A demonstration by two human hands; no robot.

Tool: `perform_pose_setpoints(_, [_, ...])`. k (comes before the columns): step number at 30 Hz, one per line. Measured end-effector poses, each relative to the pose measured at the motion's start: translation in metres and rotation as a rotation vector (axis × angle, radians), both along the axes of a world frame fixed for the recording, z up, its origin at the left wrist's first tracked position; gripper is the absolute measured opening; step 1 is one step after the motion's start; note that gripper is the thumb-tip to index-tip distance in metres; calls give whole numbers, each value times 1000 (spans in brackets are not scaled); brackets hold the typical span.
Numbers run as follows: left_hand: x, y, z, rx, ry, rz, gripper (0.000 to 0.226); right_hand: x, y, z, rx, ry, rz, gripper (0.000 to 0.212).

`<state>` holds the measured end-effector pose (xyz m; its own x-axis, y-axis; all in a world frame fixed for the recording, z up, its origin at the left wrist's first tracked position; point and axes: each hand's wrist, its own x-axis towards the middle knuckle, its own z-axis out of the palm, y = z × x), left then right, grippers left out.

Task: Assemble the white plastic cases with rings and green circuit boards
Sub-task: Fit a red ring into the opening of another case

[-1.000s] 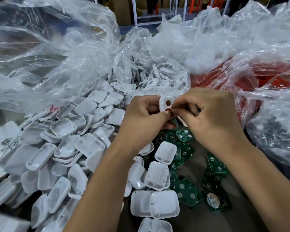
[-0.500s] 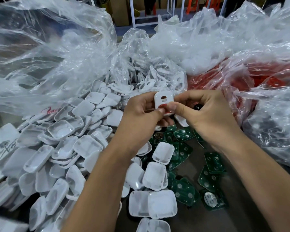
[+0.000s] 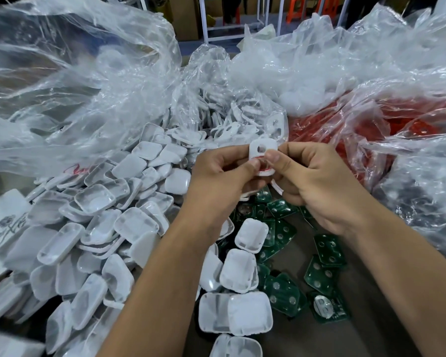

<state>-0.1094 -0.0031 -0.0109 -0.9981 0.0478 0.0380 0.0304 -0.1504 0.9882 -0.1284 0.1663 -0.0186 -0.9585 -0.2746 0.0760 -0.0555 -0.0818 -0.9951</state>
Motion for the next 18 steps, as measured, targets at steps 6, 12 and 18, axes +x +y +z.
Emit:
perform_pose_setpoints(6, [0,-2,3,121,-93,34,14,2,0,5,-86,-127,37,34])
perform_pose_setpoints(12, [-1,-3,4,215,-154,58,13,2,4,10,-124,-152,71,22])
perform_pose_setpoints(18, [-1,0,6,300,-199,102,6,0,2,2,33,41,-162,12])
